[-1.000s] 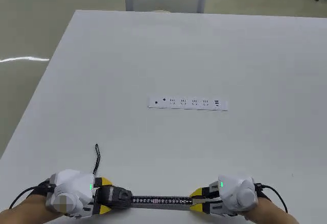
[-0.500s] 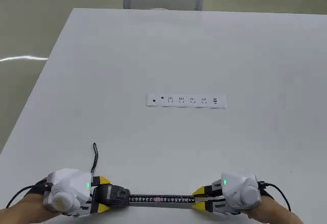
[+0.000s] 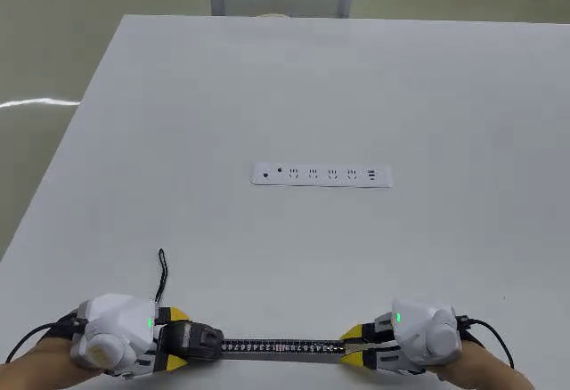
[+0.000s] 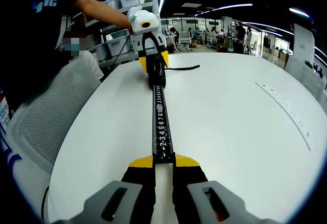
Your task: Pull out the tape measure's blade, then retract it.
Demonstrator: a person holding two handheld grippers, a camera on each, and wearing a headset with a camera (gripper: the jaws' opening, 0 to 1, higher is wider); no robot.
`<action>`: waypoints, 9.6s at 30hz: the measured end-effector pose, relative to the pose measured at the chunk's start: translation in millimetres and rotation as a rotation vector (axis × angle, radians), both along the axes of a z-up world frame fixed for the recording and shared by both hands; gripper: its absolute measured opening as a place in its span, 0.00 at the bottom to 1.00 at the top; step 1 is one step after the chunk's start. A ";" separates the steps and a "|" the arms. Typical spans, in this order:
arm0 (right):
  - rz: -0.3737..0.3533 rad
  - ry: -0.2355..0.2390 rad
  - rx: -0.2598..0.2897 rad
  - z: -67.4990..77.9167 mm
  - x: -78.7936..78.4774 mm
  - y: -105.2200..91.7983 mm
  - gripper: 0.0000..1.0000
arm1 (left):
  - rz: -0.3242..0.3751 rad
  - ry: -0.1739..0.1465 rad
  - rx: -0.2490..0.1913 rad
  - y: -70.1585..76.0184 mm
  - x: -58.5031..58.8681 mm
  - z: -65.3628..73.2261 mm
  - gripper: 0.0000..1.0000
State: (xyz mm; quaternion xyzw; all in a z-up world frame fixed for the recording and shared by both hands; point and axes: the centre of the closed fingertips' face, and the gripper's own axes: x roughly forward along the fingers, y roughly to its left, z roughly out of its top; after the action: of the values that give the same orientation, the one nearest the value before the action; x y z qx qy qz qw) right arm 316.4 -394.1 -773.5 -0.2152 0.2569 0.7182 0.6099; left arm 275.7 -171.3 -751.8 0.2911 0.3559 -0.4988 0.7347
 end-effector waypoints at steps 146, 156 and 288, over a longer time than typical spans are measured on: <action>-0.536 -0.083 -0.096 60.9 -25.7 -57.7 0.83 | 0.454 -0.056 -0.143 23.9 -58.4 35.3 0.78; -0.609 -0.099 -0.098 64.2 -40.0 -61.3 0.87 | 0.523 -0.078 -0.160 21.9 -75.2 42.2 0.84; -0.613 -0.167 -0.009 59.3 -53.1 -52.7 0.71 | 1.234 -0.241 -0.283 -5.4 -57.1 41.5 0.86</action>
State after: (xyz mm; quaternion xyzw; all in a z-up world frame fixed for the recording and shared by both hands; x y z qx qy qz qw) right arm 263.4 -446.7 -714.2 -0.1887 0.2621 0.4798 0.8158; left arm 218.6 -176.8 -710.2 -0.0128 0.3037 0.0094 0.9526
